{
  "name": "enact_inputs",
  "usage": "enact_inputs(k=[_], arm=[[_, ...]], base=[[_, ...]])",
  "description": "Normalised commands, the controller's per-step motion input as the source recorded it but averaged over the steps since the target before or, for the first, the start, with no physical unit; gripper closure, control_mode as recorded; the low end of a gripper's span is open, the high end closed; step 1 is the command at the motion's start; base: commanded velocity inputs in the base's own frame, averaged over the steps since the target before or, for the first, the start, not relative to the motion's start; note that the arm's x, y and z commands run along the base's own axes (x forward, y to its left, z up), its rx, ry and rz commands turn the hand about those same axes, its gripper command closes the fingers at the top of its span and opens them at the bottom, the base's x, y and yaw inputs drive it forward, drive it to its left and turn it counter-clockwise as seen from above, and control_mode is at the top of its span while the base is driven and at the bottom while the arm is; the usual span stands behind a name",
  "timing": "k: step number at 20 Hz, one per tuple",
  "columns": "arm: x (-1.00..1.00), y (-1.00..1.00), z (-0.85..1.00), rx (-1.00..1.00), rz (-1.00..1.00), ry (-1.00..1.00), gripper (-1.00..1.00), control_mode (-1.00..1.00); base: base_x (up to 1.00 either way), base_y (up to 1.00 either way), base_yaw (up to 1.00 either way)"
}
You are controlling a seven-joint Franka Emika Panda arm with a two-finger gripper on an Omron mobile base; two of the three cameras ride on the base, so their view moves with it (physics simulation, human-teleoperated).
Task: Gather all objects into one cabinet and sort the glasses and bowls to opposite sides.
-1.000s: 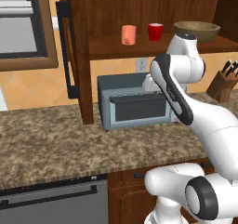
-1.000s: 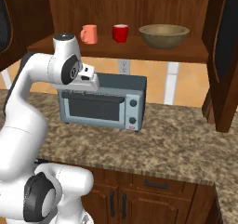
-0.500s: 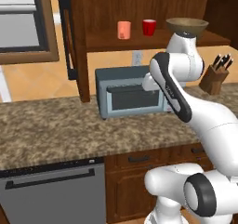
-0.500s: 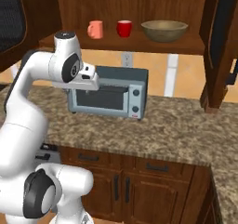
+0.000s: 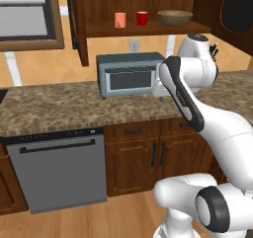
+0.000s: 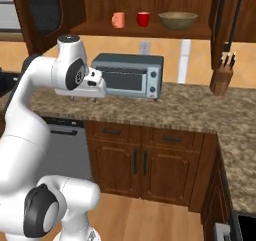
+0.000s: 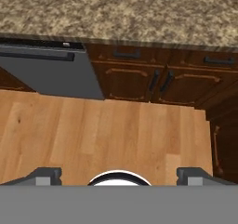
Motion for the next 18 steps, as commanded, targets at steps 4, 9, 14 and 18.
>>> enact_inputs(k=[4, 9, 14, 18], arm=[[0.00, 0.00, 0.00, 0.00, 0.00, 0.00, -1.00, 1.00], [0.00, 0.00, 0.00, 0.00, 0.00, 0.00, -1.00, 1.00], [0.00, 0.00, 0.00, 0.00, 0.00, 0.00, -1.00, 1.00], [0.00, 0.00, 0.00, 0.00, 0.00, 0.00, -1.00, 1.00]], base=[[-0.56, 0.05, 0.05], [-0.25, 0.24, 0.21], [-0.12, 0.19, 0.36], [-0.04, 0.15, 0.40]])
